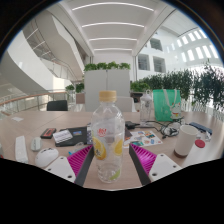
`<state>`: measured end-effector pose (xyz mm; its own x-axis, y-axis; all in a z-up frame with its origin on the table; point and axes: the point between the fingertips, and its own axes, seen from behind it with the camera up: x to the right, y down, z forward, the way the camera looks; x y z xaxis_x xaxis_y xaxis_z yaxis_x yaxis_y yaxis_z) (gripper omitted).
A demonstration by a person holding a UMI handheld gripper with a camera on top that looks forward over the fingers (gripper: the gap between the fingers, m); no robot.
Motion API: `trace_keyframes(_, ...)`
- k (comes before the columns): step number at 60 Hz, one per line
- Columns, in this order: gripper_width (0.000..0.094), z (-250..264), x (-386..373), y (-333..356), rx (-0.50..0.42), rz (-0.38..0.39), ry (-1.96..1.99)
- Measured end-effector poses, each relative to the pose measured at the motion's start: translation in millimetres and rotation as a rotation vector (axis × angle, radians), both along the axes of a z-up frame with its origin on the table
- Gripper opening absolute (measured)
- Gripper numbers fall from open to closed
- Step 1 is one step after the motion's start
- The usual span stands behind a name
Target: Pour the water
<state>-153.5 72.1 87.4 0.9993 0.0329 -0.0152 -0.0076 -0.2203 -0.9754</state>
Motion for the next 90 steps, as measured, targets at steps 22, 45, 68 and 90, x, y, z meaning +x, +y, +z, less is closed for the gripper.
trace_keyframes(22, 0.0460, -5.7, -5.2, 47.0, 0.057, 0.057, -0.009)
trace_keyframes(45, 0.0337, 62.4, 54.9, 60.9, -0.140, -0.020, 0.776)
trace_keyframes(68, 0.0334, 99.8, 129.0, 65.6, -0.229, -0.086, 2.001)
trace_keyframes(90, 0.0335, 121.5, 153.5, 68.0, -0.160, -0.070, 2.200)
